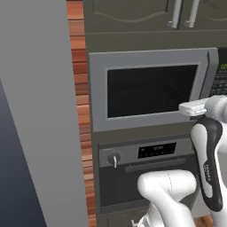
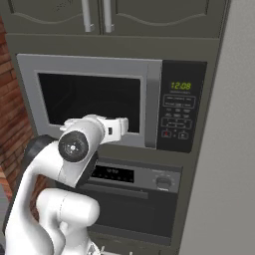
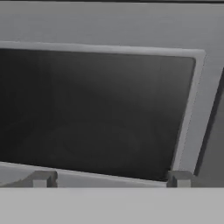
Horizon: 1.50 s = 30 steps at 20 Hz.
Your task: Pick the bell pepper from the counter and place it in the microwave. Then turn on the microwave.
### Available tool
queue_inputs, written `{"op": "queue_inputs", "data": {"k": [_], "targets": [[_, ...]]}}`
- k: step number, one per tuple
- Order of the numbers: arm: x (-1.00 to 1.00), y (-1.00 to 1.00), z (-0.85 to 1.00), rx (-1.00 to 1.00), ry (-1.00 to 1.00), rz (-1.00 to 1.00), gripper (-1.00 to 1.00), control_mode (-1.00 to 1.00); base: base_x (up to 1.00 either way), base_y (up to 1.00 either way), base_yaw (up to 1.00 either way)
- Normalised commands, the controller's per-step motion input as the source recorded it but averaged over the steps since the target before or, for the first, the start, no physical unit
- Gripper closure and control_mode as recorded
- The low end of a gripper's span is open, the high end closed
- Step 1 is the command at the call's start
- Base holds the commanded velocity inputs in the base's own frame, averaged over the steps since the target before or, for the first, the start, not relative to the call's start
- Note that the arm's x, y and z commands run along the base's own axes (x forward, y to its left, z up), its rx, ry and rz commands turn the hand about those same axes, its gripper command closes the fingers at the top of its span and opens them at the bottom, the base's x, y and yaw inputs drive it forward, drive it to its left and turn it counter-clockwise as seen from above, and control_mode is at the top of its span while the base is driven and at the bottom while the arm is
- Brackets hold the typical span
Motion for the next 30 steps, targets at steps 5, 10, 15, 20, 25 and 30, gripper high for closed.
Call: {"op": "queue_inputs", "data": {"k": [5, 10, 15, 20, 25, 30], "targets": [[0.00, -0.34, 0.01, 0.00, -0.23, -0.03, -1.00, -1.00, 0.00, 0.00, 0.00], [0.00, -0.40, 0.01, 0.03, -0.20, 0.00, -1.00, -1.00, 0.00, 0.00, 0.00], [0.02, -0.38, 0.00, 0.03, -0.17, 0.00, -1.00, -1.00, 0.00, 0.00, 0.00], [0.16, -0.41, 0.00, 0.05, -0.13, 0.00, -1.00, -1.00, 0.00, 0.00, 0.00], [0.32, -0.41, 0.00, 0.06, -0.10, 0.00, -1.00, -1.00, 0.00, 0.00, 0.00], [0.48, -0.29, 0.00, 0.03, -0.02, 0.00, -1.00, -1.00, 0.00, 0.00, 0.00]]}}
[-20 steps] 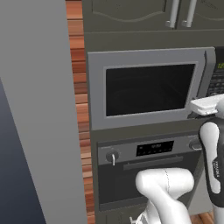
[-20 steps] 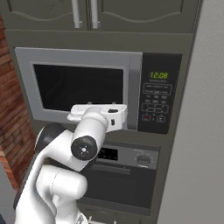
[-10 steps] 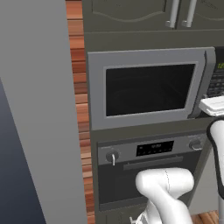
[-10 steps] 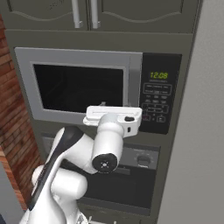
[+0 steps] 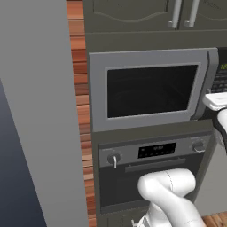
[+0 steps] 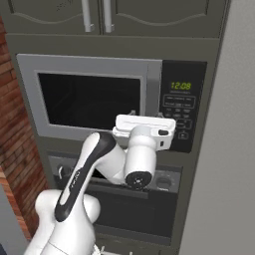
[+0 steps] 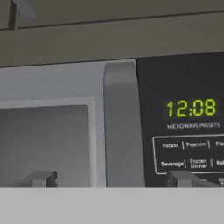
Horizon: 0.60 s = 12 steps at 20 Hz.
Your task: Pick the bell pepper from the counter and place it in the microwave. Then turn on the microwave.
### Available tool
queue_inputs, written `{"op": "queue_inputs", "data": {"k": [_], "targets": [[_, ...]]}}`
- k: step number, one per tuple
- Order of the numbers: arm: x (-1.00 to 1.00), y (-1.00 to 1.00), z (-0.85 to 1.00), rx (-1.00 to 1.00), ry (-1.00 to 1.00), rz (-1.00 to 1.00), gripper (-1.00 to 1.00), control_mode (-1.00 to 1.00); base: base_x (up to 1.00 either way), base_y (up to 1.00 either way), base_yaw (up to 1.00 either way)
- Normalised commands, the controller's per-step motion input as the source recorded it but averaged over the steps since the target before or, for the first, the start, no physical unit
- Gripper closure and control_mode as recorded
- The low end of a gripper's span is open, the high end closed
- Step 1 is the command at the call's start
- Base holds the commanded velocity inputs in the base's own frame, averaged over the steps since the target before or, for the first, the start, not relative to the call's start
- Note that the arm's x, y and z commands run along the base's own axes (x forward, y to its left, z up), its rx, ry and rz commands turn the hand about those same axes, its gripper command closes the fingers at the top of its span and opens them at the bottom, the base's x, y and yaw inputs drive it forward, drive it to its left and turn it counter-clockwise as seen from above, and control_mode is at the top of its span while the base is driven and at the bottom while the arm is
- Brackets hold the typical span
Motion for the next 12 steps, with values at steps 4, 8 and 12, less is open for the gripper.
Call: {"op": "queue_inputs", "data": {"k": [4, 8, 12], "targets": [[0.44, -0.31, 0.00, 0.05, 0.00, 0.00, -1.00, -1.00, 0.00, 0.00, 0.00], [0.28, -0.16, 0.03, 0.04, 0.00, 0.00, -1.00, -1.00, 0.00, 0.00, 0.00], [0.20, -0.07, 0.06, 0.03, -0.01, 0.00, -1.00, -1.00, 0.00, 0.00, 0.00]]}}
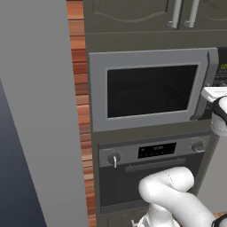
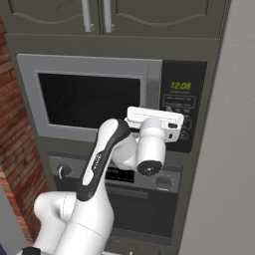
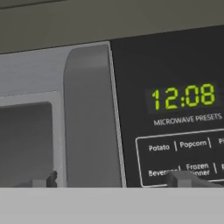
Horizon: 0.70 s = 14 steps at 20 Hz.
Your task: Pick the bell pepper from the counter and place it in the microwave. Then turn on the microwave.
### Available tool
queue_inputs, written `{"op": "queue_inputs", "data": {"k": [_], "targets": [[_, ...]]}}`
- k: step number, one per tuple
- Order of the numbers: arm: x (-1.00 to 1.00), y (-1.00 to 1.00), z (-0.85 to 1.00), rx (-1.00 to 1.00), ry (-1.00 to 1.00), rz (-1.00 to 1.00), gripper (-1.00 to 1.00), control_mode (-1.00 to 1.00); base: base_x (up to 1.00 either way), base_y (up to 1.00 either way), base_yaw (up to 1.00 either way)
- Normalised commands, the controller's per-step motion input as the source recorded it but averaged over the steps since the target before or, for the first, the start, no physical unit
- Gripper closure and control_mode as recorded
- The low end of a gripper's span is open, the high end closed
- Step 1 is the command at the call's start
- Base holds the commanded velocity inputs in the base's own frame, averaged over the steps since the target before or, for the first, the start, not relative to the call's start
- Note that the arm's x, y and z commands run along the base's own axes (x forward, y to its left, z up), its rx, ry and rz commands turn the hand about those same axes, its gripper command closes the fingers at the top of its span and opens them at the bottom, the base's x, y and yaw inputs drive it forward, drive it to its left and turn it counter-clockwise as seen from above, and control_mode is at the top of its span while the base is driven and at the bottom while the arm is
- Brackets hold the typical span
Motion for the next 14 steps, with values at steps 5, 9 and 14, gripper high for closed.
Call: {"op": "queue_inputs", "data": {"k": [5, 9, 14], "targets": [[0.00, 0.00, 0.16, 0.02, -0.03, 0.00, -1.00, -1.00, 0.00, 0.00, 0.00], [0.05, 0.00, 0.06, 0.01, 0.00, 0.00, -1.00, -1.00, 0.00, 0.00, 0.00], [0.09, 0.00, 0.09, 0.01, 0.00, 0.00, -1.00, -1.00, 0.00, 0.00, 0.00]]}}
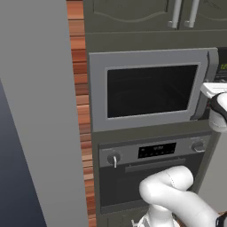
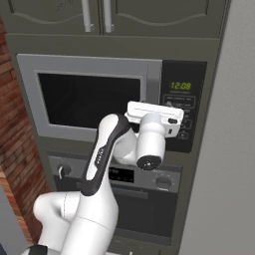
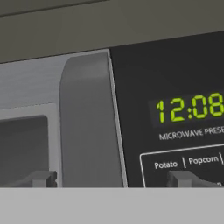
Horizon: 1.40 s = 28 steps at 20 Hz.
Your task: Pick the bell pepper from the counter and place it in the microwave. Then turn on the microwave.
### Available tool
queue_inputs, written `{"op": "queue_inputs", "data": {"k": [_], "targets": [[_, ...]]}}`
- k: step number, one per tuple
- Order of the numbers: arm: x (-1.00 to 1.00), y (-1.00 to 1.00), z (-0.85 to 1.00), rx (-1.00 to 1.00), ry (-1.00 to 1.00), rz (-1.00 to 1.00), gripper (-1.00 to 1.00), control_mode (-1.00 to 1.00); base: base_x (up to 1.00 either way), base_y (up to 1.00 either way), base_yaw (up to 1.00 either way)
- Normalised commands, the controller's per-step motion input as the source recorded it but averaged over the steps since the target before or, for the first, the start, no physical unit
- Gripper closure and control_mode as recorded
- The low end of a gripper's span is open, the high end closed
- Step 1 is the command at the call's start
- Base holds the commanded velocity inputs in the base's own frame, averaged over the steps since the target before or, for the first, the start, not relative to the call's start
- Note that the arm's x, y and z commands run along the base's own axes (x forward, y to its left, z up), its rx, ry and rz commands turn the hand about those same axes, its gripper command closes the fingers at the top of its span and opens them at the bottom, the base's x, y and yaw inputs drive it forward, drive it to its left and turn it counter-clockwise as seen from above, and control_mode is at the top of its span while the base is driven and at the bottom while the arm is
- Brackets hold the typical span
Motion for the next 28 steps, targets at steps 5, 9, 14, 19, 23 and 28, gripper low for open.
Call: {"op": "queue_inputs", "data": {"k": [5, 9, 14, 19, 23, 28], "targets": [[0.08, 0.00, 0.09, 0.01, 0.00, 0.01, -1.00, -1.00, 0.00, 0.00, 0.00], [0.10, 0.00, 0.03, 0.00, 0.00, 0.00, -1.00, -1.00, 0.00, 0.00, 0.00], [0.17, 0.00, 0.02, 0.00, 0.00, 0.00, -1.00, -1.00, 0.00, 0.00, 0.00], [0.24, 0.00, 0.07, 0.02, 0.00, 0.01, -1.00, -1.00, 0.00, 0.00, 0.00], [0.01, 0.02, 0.14, 0.01, -0.01, 0.03, -1.00, -1.00, 0.00, 0.00, 0.00], [0.00, 0.00, 0.23, 0.00, -0.03, 0.03, -1.00, -1.00, 0.00, 0.00, 0.00]]}}
